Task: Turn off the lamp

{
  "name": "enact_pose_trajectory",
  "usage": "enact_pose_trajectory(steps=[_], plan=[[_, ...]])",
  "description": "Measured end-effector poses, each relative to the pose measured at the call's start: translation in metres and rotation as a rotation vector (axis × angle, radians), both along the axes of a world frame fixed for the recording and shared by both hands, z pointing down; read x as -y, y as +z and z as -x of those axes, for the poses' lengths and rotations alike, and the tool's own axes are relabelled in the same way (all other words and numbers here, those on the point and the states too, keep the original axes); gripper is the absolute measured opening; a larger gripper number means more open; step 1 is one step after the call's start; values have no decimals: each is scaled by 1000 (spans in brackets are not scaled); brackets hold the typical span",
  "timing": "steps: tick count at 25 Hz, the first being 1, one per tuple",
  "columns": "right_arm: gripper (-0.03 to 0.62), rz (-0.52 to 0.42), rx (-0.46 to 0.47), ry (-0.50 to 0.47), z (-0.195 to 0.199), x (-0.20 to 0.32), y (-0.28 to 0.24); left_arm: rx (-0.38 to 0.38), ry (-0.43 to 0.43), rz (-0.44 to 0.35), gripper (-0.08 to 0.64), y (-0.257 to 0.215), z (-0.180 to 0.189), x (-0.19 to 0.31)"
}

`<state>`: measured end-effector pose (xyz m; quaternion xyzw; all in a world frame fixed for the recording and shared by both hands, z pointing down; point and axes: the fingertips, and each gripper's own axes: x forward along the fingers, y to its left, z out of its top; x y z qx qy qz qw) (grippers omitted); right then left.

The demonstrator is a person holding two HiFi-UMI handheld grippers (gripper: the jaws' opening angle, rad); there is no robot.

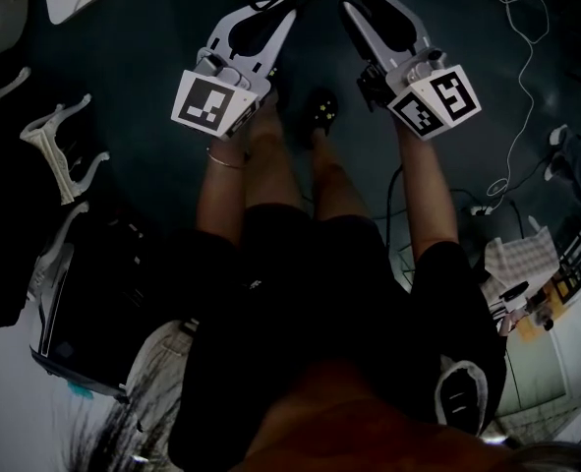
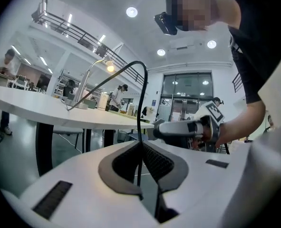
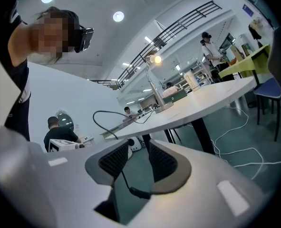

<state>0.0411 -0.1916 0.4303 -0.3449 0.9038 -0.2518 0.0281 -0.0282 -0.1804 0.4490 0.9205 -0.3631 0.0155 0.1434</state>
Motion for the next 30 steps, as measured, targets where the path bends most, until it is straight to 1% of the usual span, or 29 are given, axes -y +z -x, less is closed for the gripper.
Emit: enact_pose_trajectory(steps=[3, 8, 11, 13, 19, 20, 21, 24, 27, 30], plan=[[107, 19, -22, -54, 9, -12, 14, -18, -9, -18, 25, -18, -2, 0], [107, 21, -56, -189, 37, -31, 30, -9, 31, -17, 25, -29, -4, -6], [107, 7, -67, -249, 51, -37, 31, -35, 39, -43, 25, -40, -7, -5], [107, 2, -70, -273, 57, -39, 32, -30, 66, -64, 25, -43, -9, -9], [106, 12, -121, -297, 68, -37, 41, -38, 89, -92, 25, -52, -11, -11], [81, 12, -125, -299, 69, -37, 42, -40, 92, -97, 25, -54, -11, -11], [33, 9, -129, -304, 69, -37, 43, -39, 95, -103, 25, -55, -11, -11], [11, 12, -132, -340, 71, -42, 43, -17, 113, -120, 25, -53, -11, -14], [11, 54, -104, -340, 69, -44, 47, 15, 133, -141, 25, -50, -10, -16], [9, 117, -11, -292, 56, -37, 46, 84, 180, -161, 26, -40, -12, -22]])
